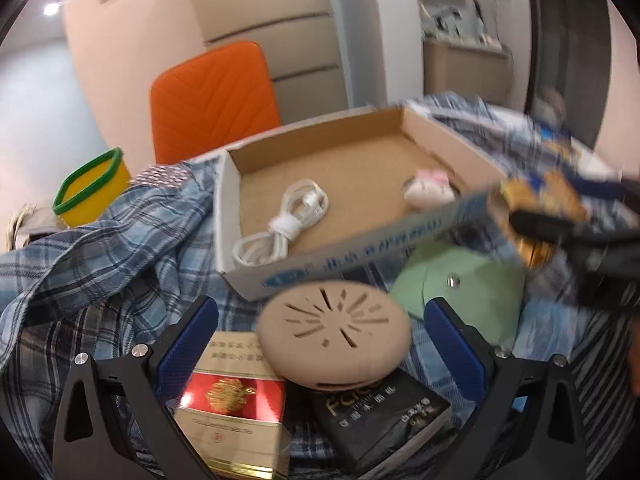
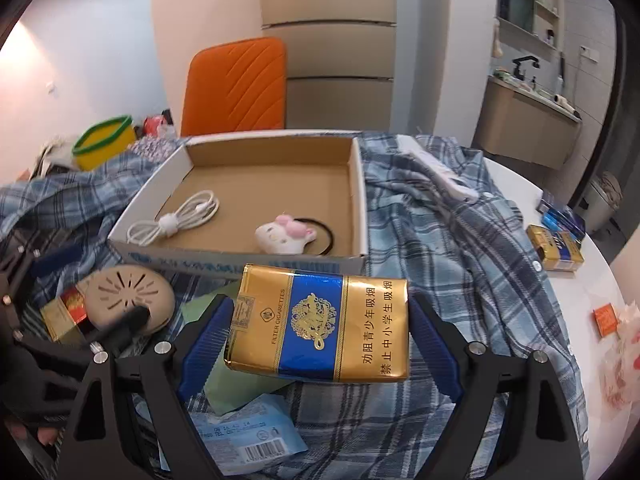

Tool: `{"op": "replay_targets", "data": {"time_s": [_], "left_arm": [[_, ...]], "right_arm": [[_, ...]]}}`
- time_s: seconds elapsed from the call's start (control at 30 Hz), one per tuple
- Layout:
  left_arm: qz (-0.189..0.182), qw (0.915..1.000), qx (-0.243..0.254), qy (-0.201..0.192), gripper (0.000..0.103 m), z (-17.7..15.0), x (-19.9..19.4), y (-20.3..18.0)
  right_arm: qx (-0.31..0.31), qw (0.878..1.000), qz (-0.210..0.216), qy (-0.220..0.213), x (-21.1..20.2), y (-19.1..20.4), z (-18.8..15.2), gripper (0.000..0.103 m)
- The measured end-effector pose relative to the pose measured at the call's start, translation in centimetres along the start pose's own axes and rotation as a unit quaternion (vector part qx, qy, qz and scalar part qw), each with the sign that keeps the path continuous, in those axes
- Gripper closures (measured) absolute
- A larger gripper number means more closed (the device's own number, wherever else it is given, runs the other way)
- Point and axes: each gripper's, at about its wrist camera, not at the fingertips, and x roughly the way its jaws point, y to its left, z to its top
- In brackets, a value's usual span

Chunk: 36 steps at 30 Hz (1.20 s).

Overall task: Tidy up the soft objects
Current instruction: 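Grasp the beige round lid with the left tool while the right tool lifts the pack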

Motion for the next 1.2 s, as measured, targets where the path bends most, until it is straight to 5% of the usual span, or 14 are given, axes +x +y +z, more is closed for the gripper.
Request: {"op": "replay_targets", "data": {"time_s": [0.2, 0.43, 0.67, 0.93, 1.2], "left_arm": [[0.016, 0.9995, 0.021, 0.018, 0.001, -0.1, 0.5, -0.7], [-0.001, 0.9993, 0.005, 0.037, 0.02, -0.1, 1.2, -0.1], [-0.024, 0.9995, -0.01, 0.019, 0.025, -0.1, 0.6, 0.5], [-0.038, 0.9956, -0.029, -0.081, 0.027, -0.6, -3.1, 1.3], [-0.053, 0.9713, -0.077, -0.219, 0.027, -1.3, -7.8, 3.6]], "right_arm": [[0.001, 1.0, -0.001, -0.004, -0.2, -0.1, 0.1, 0.014], [-0.007, 1.0, 0.0, -0.01, -0.4, 0.2, 0.0, 0.014], [-0.002, 1.0, 0.001, -0.013, -0.5, 0.0, 0.0, 0.014], [-0.001, 0.999, 0.013, -0.037, -1.4, 0.0, 0.0, 0.014], [-0.016, 0.995, 0.014, -0.094, -3.6, 0.6, -0.3, 0.014]]}}
